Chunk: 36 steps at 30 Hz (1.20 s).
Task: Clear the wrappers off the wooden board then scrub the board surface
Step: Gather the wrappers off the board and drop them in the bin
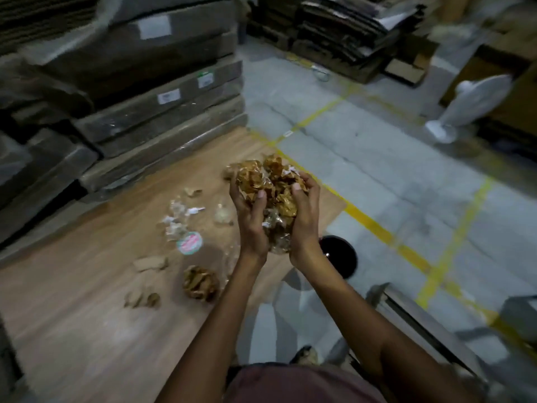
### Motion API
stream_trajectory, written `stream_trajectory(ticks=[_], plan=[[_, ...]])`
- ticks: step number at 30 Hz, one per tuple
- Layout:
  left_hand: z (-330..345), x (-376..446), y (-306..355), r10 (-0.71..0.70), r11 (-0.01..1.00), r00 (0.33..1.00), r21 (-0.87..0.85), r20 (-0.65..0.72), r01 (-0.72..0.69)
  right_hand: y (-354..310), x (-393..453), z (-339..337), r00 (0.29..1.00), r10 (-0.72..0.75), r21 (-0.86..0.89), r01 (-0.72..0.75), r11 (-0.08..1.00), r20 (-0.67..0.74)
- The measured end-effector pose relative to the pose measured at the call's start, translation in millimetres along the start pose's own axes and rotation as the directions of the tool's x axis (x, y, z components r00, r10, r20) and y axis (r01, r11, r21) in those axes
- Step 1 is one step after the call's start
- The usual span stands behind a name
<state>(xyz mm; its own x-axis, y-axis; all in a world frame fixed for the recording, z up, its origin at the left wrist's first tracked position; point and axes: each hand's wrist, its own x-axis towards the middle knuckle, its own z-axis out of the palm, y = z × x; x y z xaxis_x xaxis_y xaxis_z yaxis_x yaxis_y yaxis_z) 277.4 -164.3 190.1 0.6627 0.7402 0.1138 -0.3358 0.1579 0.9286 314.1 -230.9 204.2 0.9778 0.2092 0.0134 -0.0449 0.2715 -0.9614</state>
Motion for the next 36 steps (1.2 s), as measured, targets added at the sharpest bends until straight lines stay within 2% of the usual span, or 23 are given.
stream_trajectory(ticks=[6, 12, 18, 24, 27, 31, 36], plan=[[107.5, -22.4, -55.9, -0.027, 0.994, 0.990, 0.108, 0.140, 0.012, -16.1, 45.6, -112.7, 0.984, 0.011, -0.011, -0.013, 1.000, -0.175], [179.8, -17.3, -110.3, -0.197, 0.976, 0.941, 0.144, 0.275, 0.162, -8.2, 89.4, -189.0, 0.943, 0.099, 0.072, -0.080, 0.994, -0.318], [241.2, -3.6, -188.1, -0.403, 0.904, 0.860, 0.281, 0.313, 0.322, 28.1, 146.1, -259.7, 0.859, 0.259, 0.165, -0.206, 0.965, -0.442], [278.4, 1.8, -284.9, -0.596, 0.783, 0.753, 0.410, 0.280, 0.468, 89.0, 198.5, -327.9, 0.727, 0.451, 0.218, -0.398, 0.891, -0.517], [282.1, 2.8, -342.9, -0.709, 0.675, 0.680, 0.462, 0.188, 0.575, 135.4, 219.7, -357.3, 0.663, 0.524, 0.223, -0.487, 0.844, -0.535], [276.9, 9.9, -434.3, -0.801, 0.538, 0.598, 0.470, 0.025, 0.700, 231.4, 247.6, -399.2, 0.558, 0.665, 0.291, -0.615, 0.733, -0.496], [245.5, 15.7, -570.3, -0.864, 0.402, 0.493, 0.447, -0.105, 0.799, 373.5, 274.2, -450.1, 0.481, 0.789, 0.329, -0.727, 0.603, -0.383]])
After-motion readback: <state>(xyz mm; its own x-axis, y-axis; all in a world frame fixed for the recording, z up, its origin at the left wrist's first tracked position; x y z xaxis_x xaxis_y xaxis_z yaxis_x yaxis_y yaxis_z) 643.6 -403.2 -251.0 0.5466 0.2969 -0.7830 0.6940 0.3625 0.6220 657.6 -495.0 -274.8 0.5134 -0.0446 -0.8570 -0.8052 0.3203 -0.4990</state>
